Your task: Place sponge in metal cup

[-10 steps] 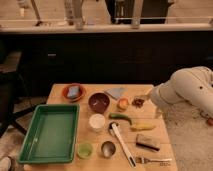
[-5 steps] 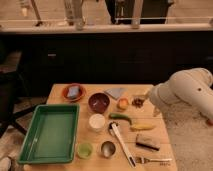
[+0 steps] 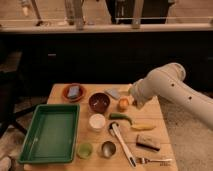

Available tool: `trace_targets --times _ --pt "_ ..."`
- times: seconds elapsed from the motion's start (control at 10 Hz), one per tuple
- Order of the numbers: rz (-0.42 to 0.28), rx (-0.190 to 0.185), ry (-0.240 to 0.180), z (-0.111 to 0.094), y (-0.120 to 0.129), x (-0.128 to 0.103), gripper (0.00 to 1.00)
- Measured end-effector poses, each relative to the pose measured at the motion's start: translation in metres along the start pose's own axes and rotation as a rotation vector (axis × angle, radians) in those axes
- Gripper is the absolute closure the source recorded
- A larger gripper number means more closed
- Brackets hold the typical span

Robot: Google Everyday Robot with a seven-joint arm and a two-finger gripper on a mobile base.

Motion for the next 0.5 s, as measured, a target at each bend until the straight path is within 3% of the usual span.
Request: trace_targets --times 0.5 --pt "-0.095 0.018 0.001 0.014 -0.026 0.001 0.20"
